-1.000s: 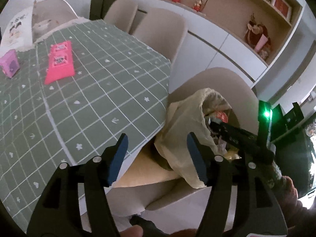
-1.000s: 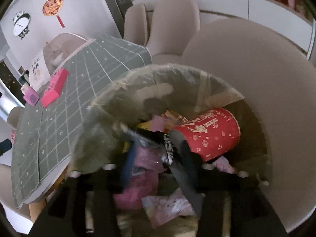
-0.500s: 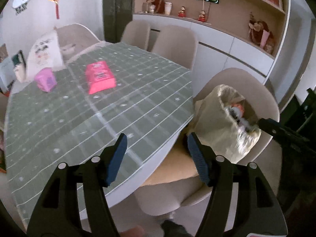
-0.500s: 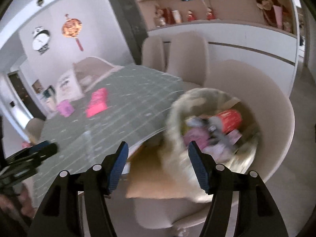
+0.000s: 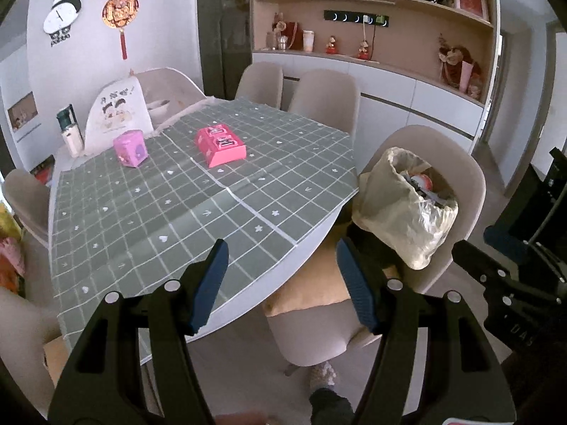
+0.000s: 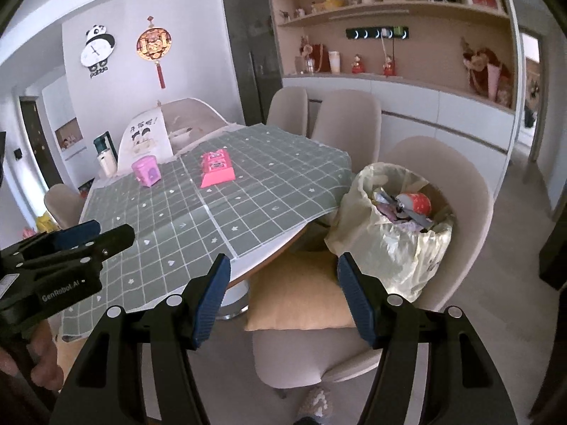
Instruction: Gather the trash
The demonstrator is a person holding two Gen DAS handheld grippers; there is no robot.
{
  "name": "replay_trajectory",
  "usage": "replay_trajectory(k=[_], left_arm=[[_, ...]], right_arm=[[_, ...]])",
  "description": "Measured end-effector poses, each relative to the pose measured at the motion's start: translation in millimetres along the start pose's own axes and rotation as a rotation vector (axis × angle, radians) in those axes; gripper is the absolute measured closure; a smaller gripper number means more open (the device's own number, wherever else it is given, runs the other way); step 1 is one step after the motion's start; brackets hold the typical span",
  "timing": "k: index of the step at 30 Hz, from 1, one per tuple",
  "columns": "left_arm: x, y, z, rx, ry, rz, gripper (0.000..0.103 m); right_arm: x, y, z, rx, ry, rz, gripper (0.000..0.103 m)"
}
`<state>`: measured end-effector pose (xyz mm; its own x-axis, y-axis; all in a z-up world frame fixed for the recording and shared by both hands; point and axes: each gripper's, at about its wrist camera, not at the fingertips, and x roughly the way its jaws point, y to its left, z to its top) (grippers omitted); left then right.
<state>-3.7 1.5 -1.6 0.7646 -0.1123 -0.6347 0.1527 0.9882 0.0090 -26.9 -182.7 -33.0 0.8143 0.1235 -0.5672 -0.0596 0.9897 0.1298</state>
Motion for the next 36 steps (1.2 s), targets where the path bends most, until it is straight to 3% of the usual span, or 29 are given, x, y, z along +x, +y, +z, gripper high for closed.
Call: replay_trajectory(k=[15, 36], left_arm=[[-47.9, 21.8, -26.2, -0.019, -0.065, 0.024, 0.043], [-53.4, 21.5, -32.6, -0.002, -0.061, -0.002, 0.043]], right_arm=[[-36.0, 22.8, -19.9, -0.012, -0.037, -0.037, 0.043], [-44.9, 20.6, -22.4, 0.009, -0.053, -0.055, 0.043]])
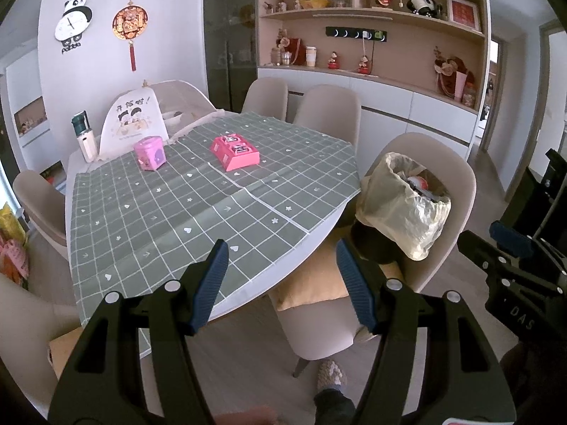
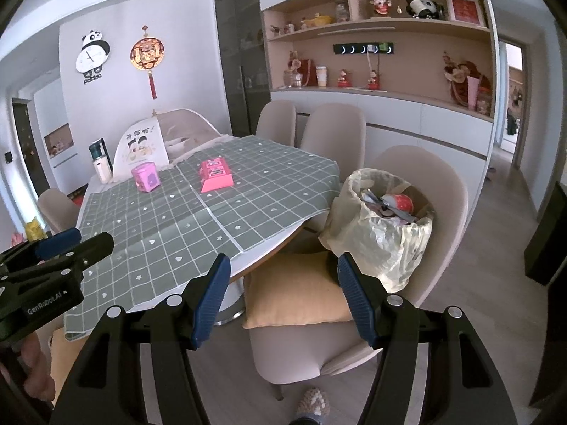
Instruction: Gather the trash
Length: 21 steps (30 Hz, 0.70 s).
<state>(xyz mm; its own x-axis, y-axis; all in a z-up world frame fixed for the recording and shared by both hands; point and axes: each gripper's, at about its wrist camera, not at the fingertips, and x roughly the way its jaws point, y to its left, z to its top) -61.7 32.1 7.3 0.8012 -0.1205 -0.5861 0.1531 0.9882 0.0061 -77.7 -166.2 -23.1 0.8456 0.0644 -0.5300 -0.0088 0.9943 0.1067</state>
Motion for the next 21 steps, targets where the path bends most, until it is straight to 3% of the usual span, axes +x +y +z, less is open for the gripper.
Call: replay_trajectory(k=[21], left_arm=[[8.6, -2.0, 0.8, 0.007, 0.013, -0.027, 0.043]], right_arm=[[2.3, -1.7, 1.3, 0.023, -0.002, -0.027, 0.043]])
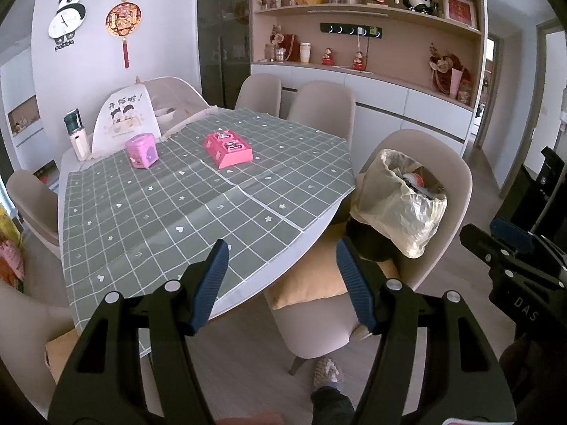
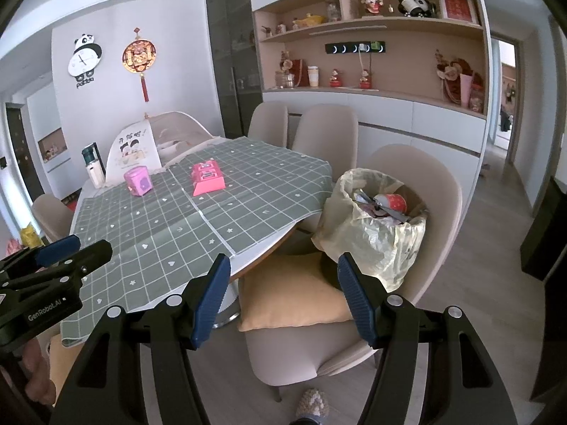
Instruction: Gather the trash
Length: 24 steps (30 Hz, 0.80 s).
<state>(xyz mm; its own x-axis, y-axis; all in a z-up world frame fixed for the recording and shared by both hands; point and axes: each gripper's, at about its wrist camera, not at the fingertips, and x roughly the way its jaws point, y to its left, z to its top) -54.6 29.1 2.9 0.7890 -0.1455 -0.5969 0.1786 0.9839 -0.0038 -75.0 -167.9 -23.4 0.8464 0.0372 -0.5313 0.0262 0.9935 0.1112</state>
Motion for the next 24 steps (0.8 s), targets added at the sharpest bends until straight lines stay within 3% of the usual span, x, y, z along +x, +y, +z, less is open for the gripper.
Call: replay_trajectory(k=[24], left_arm=[[10.4, 4.4, -1.9, -0.007, 0.020, -0.004, 0.043]], right_arm=[[6.6, 4.5, -3.6, 0.001, 0.014, -0.001, 0.043]])
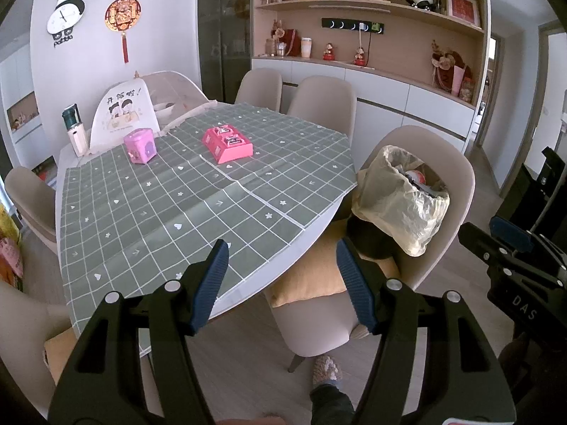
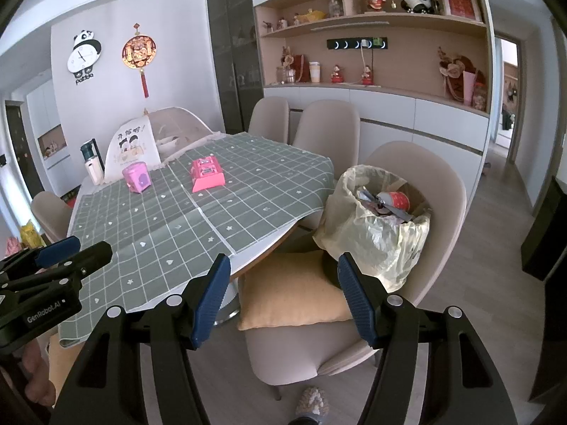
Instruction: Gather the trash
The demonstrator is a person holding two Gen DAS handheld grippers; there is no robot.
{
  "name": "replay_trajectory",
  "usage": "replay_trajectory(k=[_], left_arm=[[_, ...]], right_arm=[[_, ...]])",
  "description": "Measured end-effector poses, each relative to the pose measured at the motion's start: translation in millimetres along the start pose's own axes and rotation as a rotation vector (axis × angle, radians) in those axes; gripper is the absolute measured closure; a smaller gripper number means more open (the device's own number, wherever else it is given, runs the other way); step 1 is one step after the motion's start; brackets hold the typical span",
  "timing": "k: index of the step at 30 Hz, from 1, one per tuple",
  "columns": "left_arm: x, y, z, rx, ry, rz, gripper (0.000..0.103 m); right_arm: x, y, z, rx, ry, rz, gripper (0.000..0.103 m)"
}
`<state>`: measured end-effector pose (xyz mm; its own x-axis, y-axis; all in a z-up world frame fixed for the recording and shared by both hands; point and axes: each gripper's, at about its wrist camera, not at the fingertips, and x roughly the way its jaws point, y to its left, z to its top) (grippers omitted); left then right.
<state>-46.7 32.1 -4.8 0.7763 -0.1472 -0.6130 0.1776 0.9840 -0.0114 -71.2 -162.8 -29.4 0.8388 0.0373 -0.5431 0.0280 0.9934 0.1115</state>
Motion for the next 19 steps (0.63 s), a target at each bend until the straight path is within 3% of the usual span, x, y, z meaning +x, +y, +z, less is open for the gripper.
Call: replay_trajectory(k=[11, 19], left_arm=[[4.7, -3.6, 0.1, -0.003, -0.002, 0.000, 0.043], [43.5, 18.6, 20.1, -0.092, 0.050, 0.064, 0.043]], right_arm=[[10.4, -6.8, -1.1, -0.006, 0.011, -0.005, 0.043], [51.0, 2.6, 17.0, -0.068, 0.050, 0.012, 0.043]])
